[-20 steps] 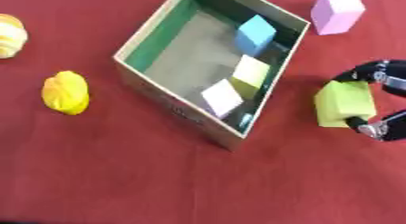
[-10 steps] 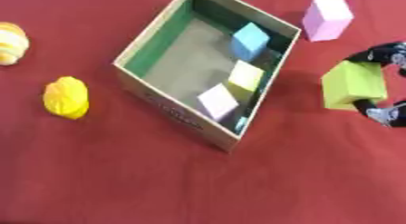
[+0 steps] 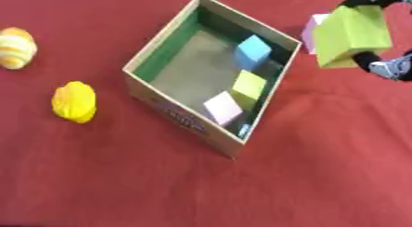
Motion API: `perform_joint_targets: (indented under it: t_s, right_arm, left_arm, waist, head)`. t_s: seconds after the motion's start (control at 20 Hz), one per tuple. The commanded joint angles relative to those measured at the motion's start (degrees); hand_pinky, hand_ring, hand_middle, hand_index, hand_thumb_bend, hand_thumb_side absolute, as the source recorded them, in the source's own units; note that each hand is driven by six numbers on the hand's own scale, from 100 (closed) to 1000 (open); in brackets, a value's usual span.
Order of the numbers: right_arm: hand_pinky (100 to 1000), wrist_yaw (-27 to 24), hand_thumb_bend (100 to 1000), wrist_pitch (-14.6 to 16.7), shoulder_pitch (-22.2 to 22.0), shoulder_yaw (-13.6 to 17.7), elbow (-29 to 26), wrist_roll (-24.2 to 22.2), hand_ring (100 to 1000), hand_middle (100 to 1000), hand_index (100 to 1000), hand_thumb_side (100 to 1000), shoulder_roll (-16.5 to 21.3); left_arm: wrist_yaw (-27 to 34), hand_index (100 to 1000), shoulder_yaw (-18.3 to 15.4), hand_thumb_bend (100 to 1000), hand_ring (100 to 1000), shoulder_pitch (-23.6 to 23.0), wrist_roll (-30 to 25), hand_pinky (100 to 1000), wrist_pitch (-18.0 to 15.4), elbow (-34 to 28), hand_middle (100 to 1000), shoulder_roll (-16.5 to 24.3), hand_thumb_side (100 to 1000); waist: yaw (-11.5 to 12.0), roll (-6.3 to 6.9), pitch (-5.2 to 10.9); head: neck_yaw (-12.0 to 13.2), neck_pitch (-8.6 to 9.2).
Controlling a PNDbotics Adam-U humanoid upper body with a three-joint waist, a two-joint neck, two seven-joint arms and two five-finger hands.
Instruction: Pick up objects on the table and place them in the box.
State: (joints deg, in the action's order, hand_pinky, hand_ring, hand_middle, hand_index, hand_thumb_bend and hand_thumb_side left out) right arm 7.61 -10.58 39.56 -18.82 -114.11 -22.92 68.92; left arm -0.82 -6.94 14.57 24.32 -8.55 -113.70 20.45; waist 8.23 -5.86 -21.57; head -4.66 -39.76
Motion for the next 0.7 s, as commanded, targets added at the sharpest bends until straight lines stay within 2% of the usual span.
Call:
perform_joint_targets:
  t_s: [0.05, 0.35, 0.55, 0.7]
  right_arm:
    - [837, -0.16, 153, -1.67, 5.14, -2.28, -0.49, -3.73, 783, 608, 768, 100, -2.06]
    - [836, 1.38, 112, -4.35, 16.98, -8.2, 3.07, -10.29, 786, 612, 775, 100, -11.6]
    - [836, 3.25, 103, -3.94, 21.36, -10.72, 8.5, -12.06, 789, 617, 781, 100, -17.08]
    - [838, 5.65, 121, -2.48, 23.61, -12.4, 12.68, -12.98, 799, 633, 792, 100, -20.58]
  left_arm:
    - [-0.25, 774, 0.01, 217, 573, 0.11, -0.22, 747, -0.02, -0.89, 612, 1.8, 500]
    - [-0.25, 774, 0.12, 219, 572, 0.09, -0.33, 747, 0.04, -0.89, 612, 1.97, 498]
    - [-0.15, 774, 0.15, 219, 571, 0.14, -0.31, 747, 0.05, -0.89, 612, 1.92, 499]
    - [-0.04, 774, 0.25, 218, 571, 0.34, -0.41, 747, 0.03, -0.89, 612, 1.96, 499]
  waist:
    - [0.16, 0.01, 1.47]
    - [1.4, -0.56, 1.86]
    - [2.62, -0.87, 1.72]
    - [3.32, -1.16, 1.36]
  head:
    - [-0.47, 0.09]
    - [-1.49, -0.1]
    - [-2.47, -0.01]
    - [-2.89, -0.02]
